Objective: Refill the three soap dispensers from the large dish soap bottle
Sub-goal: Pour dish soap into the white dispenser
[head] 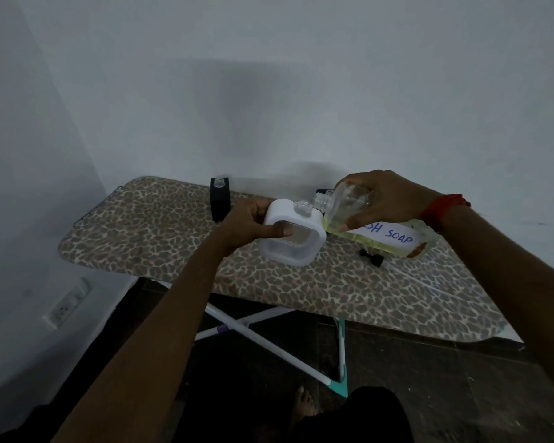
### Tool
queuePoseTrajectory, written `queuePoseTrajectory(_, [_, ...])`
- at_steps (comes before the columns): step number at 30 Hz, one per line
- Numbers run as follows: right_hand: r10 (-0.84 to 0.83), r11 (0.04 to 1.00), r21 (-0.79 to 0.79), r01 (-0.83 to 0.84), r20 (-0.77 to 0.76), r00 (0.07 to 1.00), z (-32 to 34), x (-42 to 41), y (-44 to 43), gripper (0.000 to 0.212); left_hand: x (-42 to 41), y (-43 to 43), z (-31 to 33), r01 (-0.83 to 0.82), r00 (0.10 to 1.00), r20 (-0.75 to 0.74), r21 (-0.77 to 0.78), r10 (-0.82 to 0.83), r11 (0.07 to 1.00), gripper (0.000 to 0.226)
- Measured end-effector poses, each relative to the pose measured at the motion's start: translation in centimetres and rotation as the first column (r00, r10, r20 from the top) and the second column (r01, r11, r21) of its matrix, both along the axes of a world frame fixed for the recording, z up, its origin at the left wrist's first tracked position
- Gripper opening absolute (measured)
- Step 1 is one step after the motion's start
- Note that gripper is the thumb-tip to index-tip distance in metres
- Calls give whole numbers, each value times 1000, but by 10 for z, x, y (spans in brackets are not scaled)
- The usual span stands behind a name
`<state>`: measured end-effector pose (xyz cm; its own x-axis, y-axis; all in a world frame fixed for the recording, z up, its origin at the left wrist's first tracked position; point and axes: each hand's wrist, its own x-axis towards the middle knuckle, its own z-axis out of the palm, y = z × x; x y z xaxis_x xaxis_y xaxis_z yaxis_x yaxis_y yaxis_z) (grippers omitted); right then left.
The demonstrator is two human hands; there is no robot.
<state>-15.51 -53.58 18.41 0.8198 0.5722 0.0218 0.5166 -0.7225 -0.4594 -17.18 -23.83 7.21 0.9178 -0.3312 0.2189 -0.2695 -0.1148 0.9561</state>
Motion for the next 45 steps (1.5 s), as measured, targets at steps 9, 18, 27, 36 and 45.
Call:
queuePoseTrajectory(9, [-2,1000,-30,2,2,1000,-2,3,-2,67,1,-6,-1,12,999,42,22,-13,1000,41])
queuePoseTrajectory(18, [10,996,-84,-9,20,1000,0,6,1,73,1,-9,-5,36,999,9,-10,-36,999,42])
queuePoseTrajectory(27, [14,989,-147,-8,41,999,9,10,2,67,2,-10,-7,41,999,-7,-69,-41,997,48])
queuePoseTrajectory(36, [8,985,-173,2,60,998,12,9,5,68,1,-11,-8,61,998,4,-109,-61,992,50])
queuePoseTrajectory(45, [-11,977,-211,24,64,998,19,7,5,70,1,-13,-7,75,997,-2,-126,-76,989,49])
